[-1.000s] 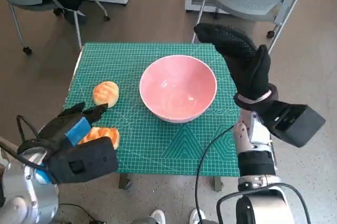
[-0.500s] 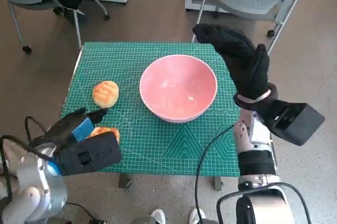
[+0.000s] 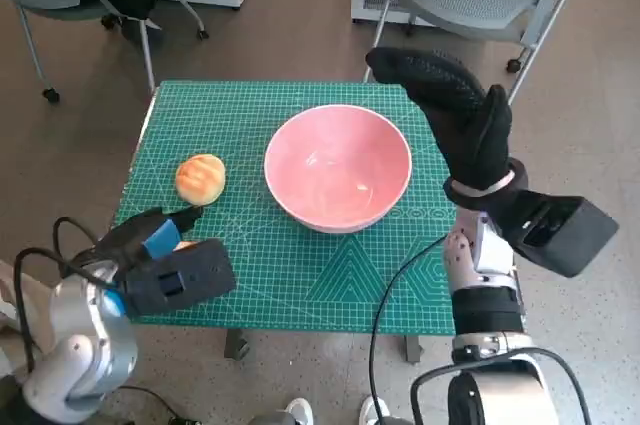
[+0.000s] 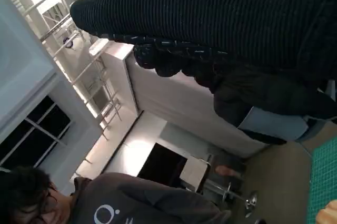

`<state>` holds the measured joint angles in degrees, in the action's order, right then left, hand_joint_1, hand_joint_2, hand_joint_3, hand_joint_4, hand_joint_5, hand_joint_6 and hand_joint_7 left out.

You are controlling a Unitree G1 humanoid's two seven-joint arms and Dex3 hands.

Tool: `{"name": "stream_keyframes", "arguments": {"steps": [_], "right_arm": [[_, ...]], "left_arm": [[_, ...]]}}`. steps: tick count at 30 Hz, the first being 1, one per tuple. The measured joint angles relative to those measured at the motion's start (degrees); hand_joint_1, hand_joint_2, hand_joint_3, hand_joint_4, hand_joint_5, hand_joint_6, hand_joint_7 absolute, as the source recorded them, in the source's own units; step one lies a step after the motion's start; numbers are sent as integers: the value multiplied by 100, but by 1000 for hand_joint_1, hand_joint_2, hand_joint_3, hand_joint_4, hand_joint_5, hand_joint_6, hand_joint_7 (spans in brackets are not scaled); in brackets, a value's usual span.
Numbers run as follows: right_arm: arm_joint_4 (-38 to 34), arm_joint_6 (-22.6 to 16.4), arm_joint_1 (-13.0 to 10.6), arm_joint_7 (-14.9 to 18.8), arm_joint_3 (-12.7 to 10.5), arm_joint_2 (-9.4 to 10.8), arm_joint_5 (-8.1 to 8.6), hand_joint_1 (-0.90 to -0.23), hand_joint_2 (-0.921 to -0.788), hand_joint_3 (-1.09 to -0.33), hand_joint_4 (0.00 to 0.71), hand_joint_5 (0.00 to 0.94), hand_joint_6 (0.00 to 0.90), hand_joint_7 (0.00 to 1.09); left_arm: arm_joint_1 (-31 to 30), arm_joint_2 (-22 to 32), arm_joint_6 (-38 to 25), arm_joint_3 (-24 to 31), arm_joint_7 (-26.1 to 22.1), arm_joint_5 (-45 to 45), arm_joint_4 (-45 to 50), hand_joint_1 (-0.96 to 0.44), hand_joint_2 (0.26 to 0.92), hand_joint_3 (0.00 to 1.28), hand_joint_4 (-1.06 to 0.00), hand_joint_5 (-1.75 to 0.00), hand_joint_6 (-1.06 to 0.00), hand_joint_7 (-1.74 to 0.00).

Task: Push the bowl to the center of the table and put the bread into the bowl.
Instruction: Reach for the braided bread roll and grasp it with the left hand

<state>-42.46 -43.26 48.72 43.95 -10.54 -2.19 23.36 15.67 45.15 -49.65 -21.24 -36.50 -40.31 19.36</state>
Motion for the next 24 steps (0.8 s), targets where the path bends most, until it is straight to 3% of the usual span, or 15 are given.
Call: {"name": "stream_keyframes", "arguments": {"steps": [24], "right_arm": [[100,5,-1,38,-20,-12,8,-698,-921,-834,62,0,-1,255]], "left_arm": [[249,-416,256,-89,42,-23,-1028,-170,686,1,-113,0,-277,-1]]}}
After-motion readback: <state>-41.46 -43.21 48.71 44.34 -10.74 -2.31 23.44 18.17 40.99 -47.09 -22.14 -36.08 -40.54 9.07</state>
